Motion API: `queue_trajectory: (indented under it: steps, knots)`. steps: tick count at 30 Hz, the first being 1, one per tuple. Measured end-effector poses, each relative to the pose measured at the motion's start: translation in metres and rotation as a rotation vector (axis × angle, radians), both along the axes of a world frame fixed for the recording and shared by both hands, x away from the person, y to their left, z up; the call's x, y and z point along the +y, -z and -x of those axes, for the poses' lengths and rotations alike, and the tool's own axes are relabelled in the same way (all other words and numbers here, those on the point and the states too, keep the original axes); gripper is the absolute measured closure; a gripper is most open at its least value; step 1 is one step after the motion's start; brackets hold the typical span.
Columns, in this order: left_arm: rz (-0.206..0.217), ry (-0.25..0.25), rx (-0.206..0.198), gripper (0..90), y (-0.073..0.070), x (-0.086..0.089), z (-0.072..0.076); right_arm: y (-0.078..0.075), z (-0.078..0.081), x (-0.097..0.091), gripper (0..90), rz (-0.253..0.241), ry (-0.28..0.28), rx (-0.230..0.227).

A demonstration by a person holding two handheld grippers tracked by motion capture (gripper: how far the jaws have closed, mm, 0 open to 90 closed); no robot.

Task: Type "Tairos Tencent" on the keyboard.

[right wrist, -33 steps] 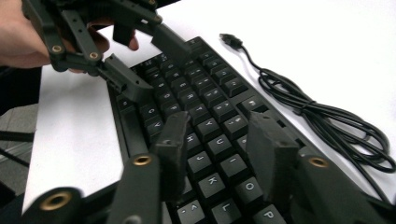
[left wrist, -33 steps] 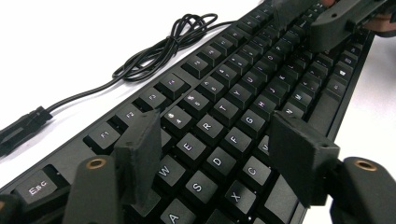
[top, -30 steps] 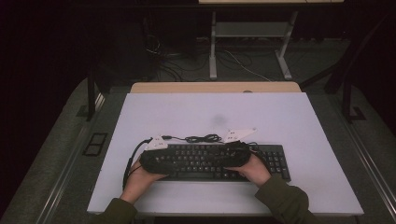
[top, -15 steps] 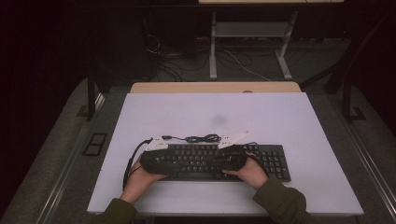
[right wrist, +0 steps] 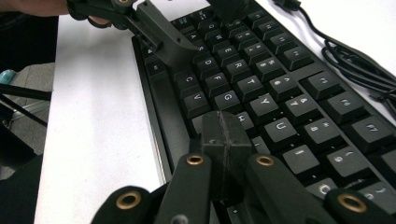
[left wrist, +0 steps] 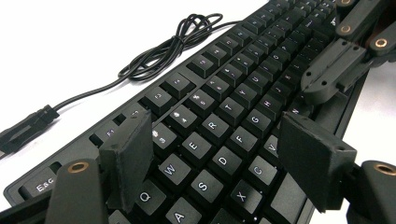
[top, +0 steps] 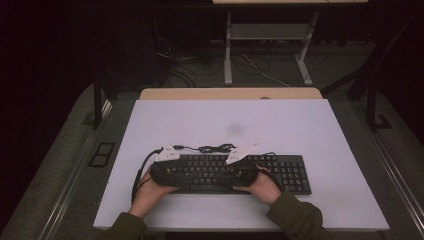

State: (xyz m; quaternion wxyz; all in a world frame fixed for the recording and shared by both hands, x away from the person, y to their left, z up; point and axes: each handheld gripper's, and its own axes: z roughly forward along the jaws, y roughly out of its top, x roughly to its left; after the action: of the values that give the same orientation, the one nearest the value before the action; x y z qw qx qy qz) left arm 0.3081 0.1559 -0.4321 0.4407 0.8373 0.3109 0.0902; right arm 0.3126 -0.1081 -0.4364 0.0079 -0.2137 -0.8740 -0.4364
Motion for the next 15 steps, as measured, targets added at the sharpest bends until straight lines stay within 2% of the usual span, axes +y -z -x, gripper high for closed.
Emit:
queue_trajectory:
  steps: [8,15]
  knots:
    - [0.001,-0.001,0.0,26.4,-0.0005,0.0001,0.0004,0.0045,0.0015,0.0051,89.4,0.038,-0.002,-0.005]
    - [-0.001,-0.002,0.0,26.4,-0.001,0.0003,0.0005,0.0045,0.0016,0.0052,89.3,0.033,-0.001,-0.004]
